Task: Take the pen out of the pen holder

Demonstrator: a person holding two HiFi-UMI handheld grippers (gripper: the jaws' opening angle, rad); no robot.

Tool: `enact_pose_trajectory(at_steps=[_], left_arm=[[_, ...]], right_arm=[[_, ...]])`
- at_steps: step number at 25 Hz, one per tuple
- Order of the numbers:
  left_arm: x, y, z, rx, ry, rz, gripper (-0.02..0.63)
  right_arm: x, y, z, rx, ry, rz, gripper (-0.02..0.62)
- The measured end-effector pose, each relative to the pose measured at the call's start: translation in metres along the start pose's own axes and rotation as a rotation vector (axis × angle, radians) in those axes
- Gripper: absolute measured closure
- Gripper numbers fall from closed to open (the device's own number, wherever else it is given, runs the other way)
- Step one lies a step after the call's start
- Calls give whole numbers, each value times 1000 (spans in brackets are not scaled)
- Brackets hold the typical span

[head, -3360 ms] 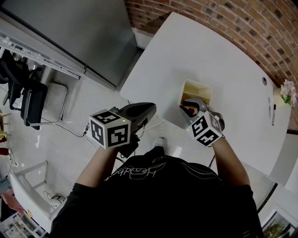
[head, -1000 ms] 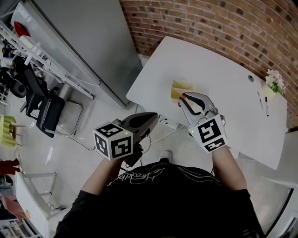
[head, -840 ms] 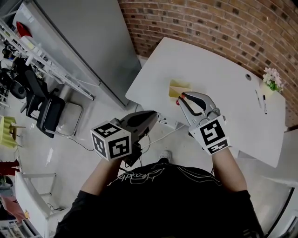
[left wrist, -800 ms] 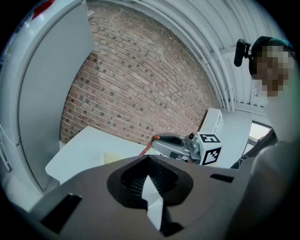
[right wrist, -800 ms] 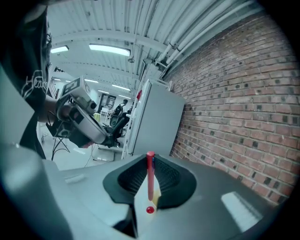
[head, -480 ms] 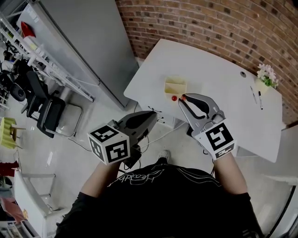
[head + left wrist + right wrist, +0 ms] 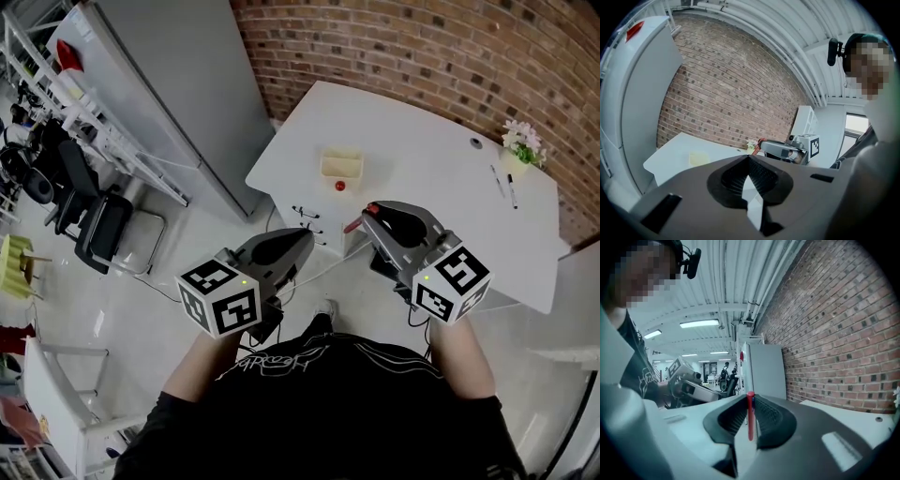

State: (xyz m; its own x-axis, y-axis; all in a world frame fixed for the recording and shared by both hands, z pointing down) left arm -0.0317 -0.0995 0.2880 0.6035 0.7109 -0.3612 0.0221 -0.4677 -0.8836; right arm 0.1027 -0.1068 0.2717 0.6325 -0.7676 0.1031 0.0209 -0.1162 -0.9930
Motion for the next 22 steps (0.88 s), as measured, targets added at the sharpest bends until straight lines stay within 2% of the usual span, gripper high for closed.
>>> enact_pose_trajectory(at_steps=[10,22], left_arm=[[47,-25,17,20,-12,-35,603],[81,-37,34,45,-39,-55,603]], right_arm=[[-43,-5,47,69,34,-65,545],[-81,-11,78,118,55,-114,545]])
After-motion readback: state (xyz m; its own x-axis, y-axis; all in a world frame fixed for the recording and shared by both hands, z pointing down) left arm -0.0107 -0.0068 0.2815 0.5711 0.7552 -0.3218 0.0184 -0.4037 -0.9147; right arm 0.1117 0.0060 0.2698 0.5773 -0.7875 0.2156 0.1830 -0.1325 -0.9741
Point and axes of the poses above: the fingertips, and each gripper's own axes: z backward along the fingers, x to its right, y out of its top, the point moved 3 cm from there along z, backward along the fingers, and after that the axes turned 6 degrees about y, right-handed, at the moved point
